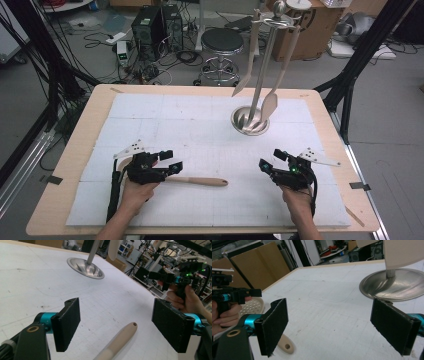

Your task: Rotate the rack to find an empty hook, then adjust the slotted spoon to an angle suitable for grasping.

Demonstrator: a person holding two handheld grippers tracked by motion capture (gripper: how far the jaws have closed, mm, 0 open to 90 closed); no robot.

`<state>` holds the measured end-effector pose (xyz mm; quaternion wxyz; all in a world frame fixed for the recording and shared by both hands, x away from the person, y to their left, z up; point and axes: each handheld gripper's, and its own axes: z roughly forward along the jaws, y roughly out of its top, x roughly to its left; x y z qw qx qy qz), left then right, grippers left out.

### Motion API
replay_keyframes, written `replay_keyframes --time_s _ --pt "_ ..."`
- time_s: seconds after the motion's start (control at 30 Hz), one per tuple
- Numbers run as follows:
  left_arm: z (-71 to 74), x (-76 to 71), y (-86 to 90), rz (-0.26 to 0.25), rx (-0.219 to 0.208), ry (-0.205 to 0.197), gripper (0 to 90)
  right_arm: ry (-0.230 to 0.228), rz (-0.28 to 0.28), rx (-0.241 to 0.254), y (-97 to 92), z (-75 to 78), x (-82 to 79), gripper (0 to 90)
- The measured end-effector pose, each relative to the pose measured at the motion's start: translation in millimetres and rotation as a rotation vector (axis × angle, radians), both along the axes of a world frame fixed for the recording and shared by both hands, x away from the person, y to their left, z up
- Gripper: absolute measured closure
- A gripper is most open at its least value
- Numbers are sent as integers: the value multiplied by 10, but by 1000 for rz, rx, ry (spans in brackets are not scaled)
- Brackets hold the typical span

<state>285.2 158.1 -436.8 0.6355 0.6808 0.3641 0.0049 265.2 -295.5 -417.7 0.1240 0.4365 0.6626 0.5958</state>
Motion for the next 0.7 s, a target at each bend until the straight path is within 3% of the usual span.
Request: replay_keyframes --time_s 0.13,0.37,0.57,0.67,0.7 --pt "10 -15 -32 -11 -1 3 236 8 -13 7 -16 -7 -12 126" --pt "12 -171 -139 -78 -12 15 252 1 -16 1 -30 -5 -34 126" --pt "-28 -174 -191 -112 -2 29 338 -9 -40 7 -51 16 -57 125" --pt "-52 -171 -202 -112 -11 42 423 -4 -42 7 -51 7 -49 125" --pt "-59 -174 -212 -107 6 42 474 -3 -39 4 -50 2 -46 125"
